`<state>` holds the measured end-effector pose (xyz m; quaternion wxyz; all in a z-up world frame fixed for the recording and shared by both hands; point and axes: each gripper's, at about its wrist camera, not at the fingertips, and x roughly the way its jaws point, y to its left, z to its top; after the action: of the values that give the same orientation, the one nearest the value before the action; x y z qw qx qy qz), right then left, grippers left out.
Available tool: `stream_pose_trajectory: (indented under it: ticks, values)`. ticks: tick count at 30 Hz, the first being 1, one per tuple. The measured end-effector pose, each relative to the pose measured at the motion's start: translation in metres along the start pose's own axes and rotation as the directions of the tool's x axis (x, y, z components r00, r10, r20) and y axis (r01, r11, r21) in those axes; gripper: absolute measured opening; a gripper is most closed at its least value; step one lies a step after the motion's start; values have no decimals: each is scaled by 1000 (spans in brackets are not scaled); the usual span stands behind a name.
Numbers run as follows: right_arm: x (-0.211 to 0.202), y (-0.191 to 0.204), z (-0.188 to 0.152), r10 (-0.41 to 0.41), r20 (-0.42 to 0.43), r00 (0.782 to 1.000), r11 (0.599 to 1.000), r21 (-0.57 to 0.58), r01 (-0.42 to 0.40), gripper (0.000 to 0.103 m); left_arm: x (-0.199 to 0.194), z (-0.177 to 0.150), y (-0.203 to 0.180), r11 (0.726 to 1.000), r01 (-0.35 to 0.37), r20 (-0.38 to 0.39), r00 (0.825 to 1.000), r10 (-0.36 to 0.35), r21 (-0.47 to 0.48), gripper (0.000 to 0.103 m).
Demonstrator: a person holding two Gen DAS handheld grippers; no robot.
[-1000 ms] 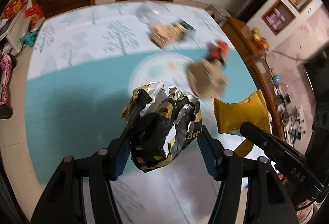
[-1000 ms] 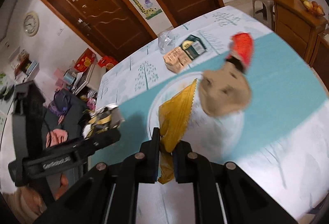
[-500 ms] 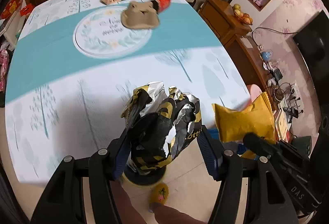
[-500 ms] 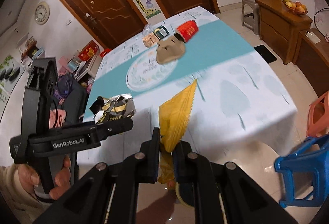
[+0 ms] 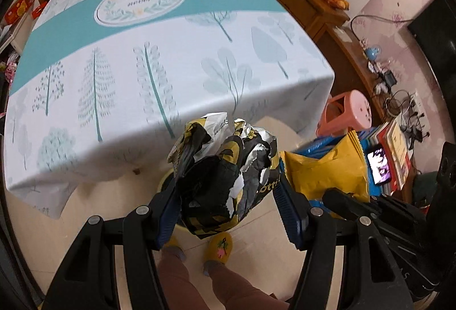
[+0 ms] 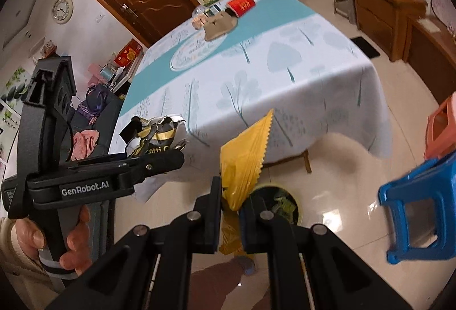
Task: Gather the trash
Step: 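Carry the wrapper and yellow chip bag down over the black bin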
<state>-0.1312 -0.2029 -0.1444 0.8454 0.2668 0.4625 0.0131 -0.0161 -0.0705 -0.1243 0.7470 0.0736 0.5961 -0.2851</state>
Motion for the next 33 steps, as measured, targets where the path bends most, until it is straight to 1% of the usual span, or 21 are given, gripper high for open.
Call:
stream_pose_trajectory:
  ticks: [5, 9, 17, 28, 33]
  values:
    - [11, -9, -20, 8, -20, 1000, 999, 40, -7, 10, 22, -15, -1, 1000, -1, -38, 999, 1, 2, 61]
    - [23, -16, -33, 1, -38, 999, 998, 57, 1, 10, 43, -27, 0, 1000, -11, -68, 998, 13, 27, 61]
    - [60, -34, -57, -24, -63, 998, 994, 103, 31, 10, 82, -42, 14, 999, -21, -87, 996, 24, 42, 61]
    - [127, -71, -101, -62, -101, 993, 978, 194, 81, 10, 181, -69, 44, 998, -27, -145, 989, 34, 54, 61]
    - [163, -90, -122, -74, -129, 989, 968, 231, 103, 10, 226, -79, 59, 999, -9, -174, 985, 18, 53, 61]
